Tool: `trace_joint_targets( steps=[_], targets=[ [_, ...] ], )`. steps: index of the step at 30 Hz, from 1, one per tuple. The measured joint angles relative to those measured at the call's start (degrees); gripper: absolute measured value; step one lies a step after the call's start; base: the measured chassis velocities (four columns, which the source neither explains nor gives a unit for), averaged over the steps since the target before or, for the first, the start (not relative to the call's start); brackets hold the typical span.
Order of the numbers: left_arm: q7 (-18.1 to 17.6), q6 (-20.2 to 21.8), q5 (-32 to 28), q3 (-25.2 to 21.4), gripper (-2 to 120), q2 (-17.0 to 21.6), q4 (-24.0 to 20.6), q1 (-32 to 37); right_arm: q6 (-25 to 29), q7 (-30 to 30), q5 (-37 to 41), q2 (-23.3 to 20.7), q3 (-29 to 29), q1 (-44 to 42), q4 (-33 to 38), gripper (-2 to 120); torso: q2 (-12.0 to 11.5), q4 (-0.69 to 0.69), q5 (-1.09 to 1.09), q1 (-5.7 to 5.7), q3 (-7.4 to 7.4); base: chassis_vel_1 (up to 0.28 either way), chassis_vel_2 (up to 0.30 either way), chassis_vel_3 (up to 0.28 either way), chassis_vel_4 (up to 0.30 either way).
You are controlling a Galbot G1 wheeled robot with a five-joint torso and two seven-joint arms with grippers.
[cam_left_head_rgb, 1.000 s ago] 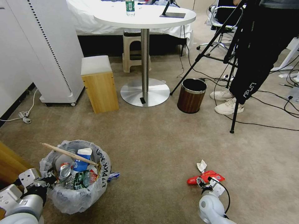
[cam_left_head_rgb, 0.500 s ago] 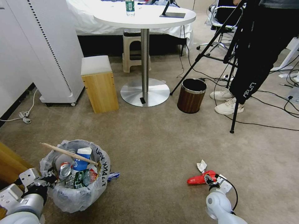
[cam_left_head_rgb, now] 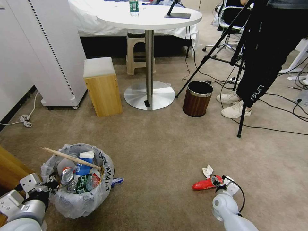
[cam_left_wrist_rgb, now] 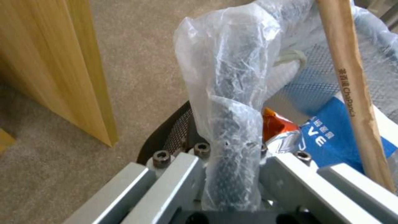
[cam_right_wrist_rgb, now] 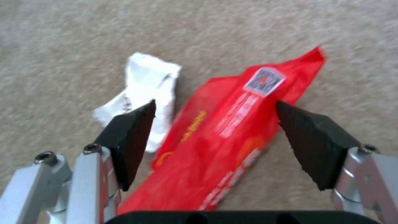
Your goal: Pick up the trash bin and place the garbage on the floor into it.
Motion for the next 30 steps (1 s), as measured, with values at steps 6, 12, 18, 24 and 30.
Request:
trace_joint_targets(
  steps=[6, 12, 18, 24, 30],
  targets=[
    [0.1, -0.2, -0.2, 0.0, 0, 0.1, -0.2, -0.1, 0.1, -0.3, -0.9, 1.2, -1.2, -0.3, -0.1, 75, 0.0, 0.00, 0.01, 0.00, 0.00, 0.000, 0.000, 0.000, 0.000],
    [0.1, -0.2, -0.7, 0.2, 0, 0.2, -0.7, -0.4, 0.5, -0.6, -1.6, 1.4, -1.8, -0.5, -1.0, 55, 0.0, 0.00, 0.00, 0.00, 0.00, 0.000, 0.000, 0.000, 0.000],
    [0.1, -0.2, -0.7, 1.2, 0, -0.1, -1.1, -0.7, 1.2, -0.9, -2.4, 1.5, -2.2, -0.5, -1.2, 32, 0.0, 0.00, 0.01, 0.00, 0.00, 0.000, 0.000, 0.000, 0.000],
    [0.1, -0.4, -0.9, 1.0, 0, 0.0, -1.0, -0.8, 1.8, -1.1, -3.1, 1.6, -2.2, -0.6, -1.7, 13, 0.0, 0.00, 0.00, 0.00, 0.00, 0.000, 0.000, 0.000, 0.000],
    [0.1, -0.6, -1.1, 0.8, 0, 0.1, -0.6, -0.8, 2.3, -1.6, -4.0, 1.6, -2.2, -0.6, -2.3, 8, 0.0, 0.00, 0.00, 0.00, 0.00, 0.000, 0.000, 0.000, 0.000]
  ],
)
